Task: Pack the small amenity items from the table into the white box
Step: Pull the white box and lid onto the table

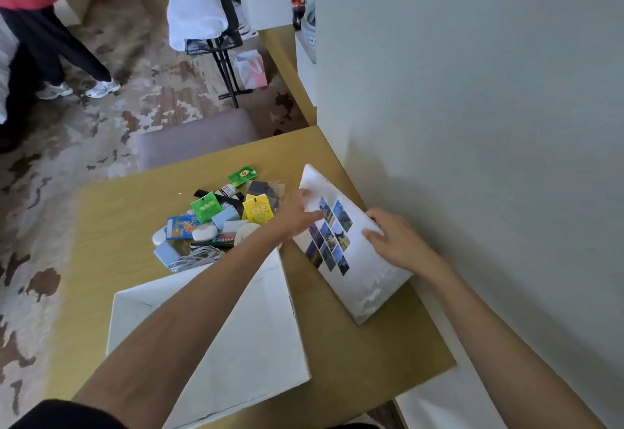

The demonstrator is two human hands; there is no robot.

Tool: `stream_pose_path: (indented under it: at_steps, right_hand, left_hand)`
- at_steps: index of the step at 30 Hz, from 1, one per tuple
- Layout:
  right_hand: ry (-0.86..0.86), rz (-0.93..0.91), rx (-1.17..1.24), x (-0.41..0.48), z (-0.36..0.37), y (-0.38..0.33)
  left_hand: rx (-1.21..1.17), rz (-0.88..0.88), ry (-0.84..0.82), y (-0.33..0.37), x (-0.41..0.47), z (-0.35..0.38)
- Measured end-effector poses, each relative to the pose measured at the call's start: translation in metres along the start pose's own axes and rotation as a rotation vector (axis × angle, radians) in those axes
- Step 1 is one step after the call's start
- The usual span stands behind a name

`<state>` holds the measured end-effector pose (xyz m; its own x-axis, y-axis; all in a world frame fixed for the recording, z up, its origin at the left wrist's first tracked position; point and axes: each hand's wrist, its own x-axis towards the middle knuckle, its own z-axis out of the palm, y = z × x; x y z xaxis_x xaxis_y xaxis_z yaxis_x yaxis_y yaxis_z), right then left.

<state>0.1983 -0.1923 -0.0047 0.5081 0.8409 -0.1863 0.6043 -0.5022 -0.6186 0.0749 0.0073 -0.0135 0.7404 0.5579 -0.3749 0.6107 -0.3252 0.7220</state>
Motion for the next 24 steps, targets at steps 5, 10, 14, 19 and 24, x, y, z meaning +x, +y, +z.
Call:
stream_pose_path:
  at_steps: [5, 10, 14, 19, 24]
  right_hand:
    - [0.018, -0.196, -0.005, -0.005, -0.076, -0.082]
    - [-0.062, -0.355, 0.110, -0.002, -0.111, -0.169]
    - [-0.415, -0.133, 0.301, 0.021, -0.092, -0.201]
    - [-0.488, -0.232, 0.175, 0.037, -0.006, -0.215]
    - [-0.432, -0.425, -0.216, 0.034, 0.072, -0.213]
  left_hand:
    - [-0.249, 0.127, 0.139, 0.007, -0.040, -0.095]
    - [-0.132, 0.162, 0.341, -0.003, -0.114, -0.181]
    - [-0.298, 0.094, 0.369, -0.055, -0.184, -0.195]
    - [-0.418, -0.146, 0.524, -0.145, -0.237, -0.162]
    - [-0.202, -0.318, 0.421, -0.198, -0.250, -0.122]
